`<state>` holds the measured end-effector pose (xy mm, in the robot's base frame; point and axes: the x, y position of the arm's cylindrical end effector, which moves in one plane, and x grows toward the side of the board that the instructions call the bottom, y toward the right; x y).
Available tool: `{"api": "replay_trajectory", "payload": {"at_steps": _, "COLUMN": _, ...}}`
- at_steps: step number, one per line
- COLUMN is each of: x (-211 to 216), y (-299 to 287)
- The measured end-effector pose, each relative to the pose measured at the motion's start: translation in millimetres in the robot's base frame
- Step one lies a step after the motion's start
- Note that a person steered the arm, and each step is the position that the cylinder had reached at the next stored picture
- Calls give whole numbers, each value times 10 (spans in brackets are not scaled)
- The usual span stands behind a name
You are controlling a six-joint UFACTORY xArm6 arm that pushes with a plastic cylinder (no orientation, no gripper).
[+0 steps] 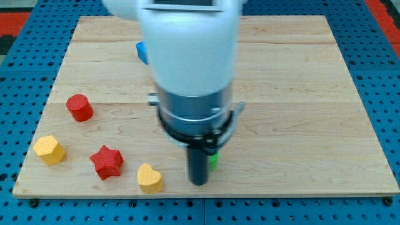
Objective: Move the red star towards the red circle
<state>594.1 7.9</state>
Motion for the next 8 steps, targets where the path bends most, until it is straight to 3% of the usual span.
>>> {"api": "replay_trajectory", "payload": {"at_steps": 1, "x": -154, "y": 286}}
{"api": "replay_trajectory", "payload": {"at_steps": 2, "x": -511, "y": 153}}
{"api": "replay_trajectory", "payload": {"at_steps": 3, "x": -503, "y": 116}}
{"api": "replay_trajectory", "payload": {"at_steps": 5, "x": 240, "y": 127}}
{"api": "replay_trajectory", "payload": {"at_steps": 7, "x": 188, "y": -1162}}
{"api": "replay_trajectory", "payload": {"at_steps": 8, "x": 152, "y": -1419}}
